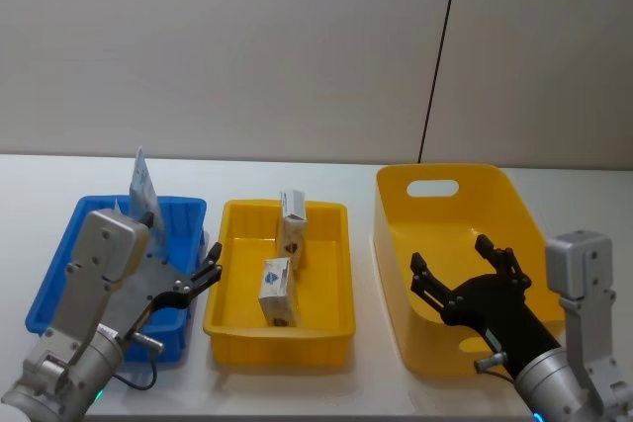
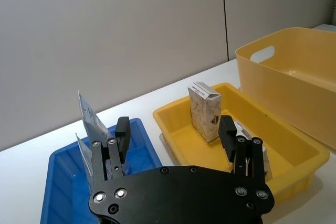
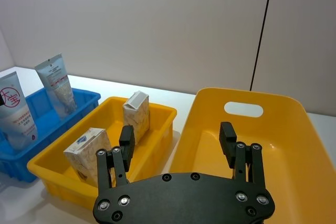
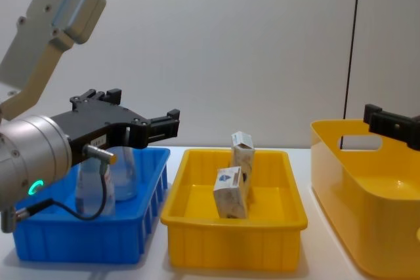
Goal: Bimanual collaborative sorting of washing and personal care products
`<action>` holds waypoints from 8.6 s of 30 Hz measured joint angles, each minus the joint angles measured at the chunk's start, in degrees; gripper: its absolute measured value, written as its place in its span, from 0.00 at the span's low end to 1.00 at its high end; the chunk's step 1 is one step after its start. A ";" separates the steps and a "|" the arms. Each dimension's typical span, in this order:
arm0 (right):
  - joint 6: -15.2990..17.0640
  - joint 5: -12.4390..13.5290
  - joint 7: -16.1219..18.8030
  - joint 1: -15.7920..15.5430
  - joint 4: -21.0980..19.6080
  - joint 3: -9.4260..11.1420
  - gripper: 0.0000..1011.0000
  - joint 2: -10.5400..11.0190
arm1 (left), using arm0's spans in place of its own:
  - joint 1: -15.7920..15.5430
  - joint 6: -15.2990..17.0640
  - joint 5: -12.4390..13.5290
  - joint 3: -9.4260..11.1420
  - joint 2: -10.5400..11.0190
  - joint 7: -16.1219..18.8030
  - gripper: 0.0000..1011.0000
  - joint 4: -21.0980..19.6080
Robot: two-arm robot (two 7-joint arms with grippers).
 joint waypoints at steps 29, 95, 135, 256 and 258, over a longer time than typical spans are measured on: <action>0.03 -0.02 0.01 0.05 0.02 0.00 0.99 -0.05 | 0.00 0.00 0.00 0.00 0.00 0.00 0.99 0.00; 25.76 -4.64 -6.74 15.25 9.37 -7.18 0.99 -14.39 | 0.00 0.00 0.00 0.00 0.00 0.00 0.99 0.00; 34.62 -10.02 0.81 29.67 24.26 -14.80 0.99 -14.17 | 0.00 0.00 0.00 0.00 0.00 0.00 0.99 0.00; 35.49 -18.14 -7.85 20.82 8.32 -9.20 0.23 -17.25 | 0.00 0.00 0.00 0.00 0.00 0.00 0.99 0.00; 35.93 -18.25 -8.10 20.24 7.07 -8.73 0.23 -16.97 | 0.00 0.00 0.00 0.00 0.00 0.00 0.99 0.00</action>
